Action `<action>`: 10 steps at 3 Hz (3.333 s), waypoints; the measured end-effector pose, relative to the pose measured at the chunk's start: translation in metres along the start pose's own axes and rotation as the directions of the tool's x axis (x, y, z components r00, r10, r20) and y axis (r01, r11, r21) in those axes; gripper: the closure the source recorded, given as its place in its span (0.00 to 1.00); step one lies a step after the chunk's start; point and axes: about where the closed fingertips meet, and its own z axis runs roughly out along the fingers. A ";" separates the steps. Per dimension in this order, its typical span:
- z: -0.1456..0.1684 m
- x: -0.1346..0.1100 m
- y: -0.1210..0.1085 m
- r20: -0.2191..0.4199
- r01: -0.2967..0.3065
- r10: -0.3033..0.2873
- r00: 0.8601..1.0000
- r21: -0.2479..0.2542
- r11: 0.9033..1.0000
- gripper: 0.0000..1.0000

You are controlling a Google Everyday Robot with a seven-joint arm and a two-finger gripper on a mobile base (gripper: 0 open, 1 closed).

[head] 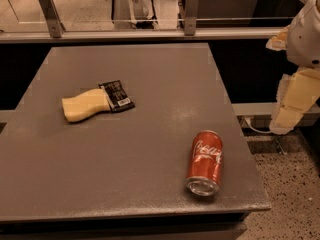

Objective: Move coke can near rxbar chocolate

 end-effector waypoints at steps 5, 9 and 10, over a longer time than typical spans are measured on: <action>0.035 -0.051 0.057 0.111 0.582 -0.572 0.812 -0.084 0.809 0.00; 0.130 -0.075 0.079 0.286 0.826 -0.782 0.555 -0.074 0.559 0.00; 0.141 -0.079 0.091 0.275 0.889 -0.847 0.455 -0.078 0.452 0.15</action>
Offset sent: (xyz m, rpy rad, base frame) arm -0.0082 0.0281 -0.0339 -0.1092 0.1125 0.3697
